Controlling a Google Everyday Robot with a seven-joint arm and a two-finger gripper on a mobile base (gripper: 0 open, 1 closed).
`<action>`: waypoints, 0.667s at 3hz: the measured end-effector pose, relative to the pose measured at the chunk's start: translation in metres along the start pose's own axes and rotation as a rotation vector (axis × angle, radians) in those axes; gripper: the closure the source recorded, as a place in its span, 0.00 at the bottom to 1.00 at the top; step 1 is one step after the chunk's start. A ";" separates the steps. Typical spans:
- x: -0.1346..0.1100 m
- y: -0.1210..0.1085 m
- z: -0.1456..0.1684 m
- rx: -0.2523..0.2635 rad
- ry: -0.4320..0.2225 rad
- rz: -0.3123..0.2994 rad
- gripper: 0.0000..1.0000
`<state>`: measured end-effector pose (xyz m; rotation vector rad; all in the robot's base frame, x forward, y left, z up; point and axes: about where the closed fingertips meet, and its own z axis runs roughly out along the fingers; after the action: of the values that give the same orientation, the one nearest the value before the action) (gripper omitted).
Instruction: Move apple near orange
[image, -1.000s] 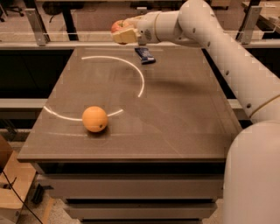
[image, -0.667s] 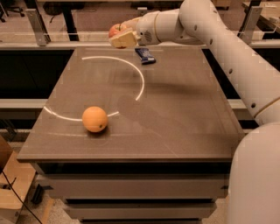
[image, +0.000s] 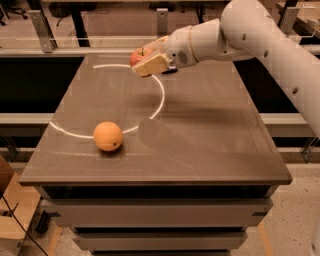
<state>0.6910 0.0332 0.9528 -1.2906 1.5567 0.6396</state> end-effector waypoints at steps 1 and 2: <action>0.023 0.034 -0.012 -0.043 0.019 0.039 1.00; 0.043 0.069 -0.018 -0.095 0.032 0.085 0.82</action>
Offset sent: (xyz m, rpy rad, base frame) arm -0.1108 -0.0227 -0.0710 -0.0012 0.2024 0.0707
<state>0.6222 0.0203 0.9081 -1.3151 1.6311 0.7580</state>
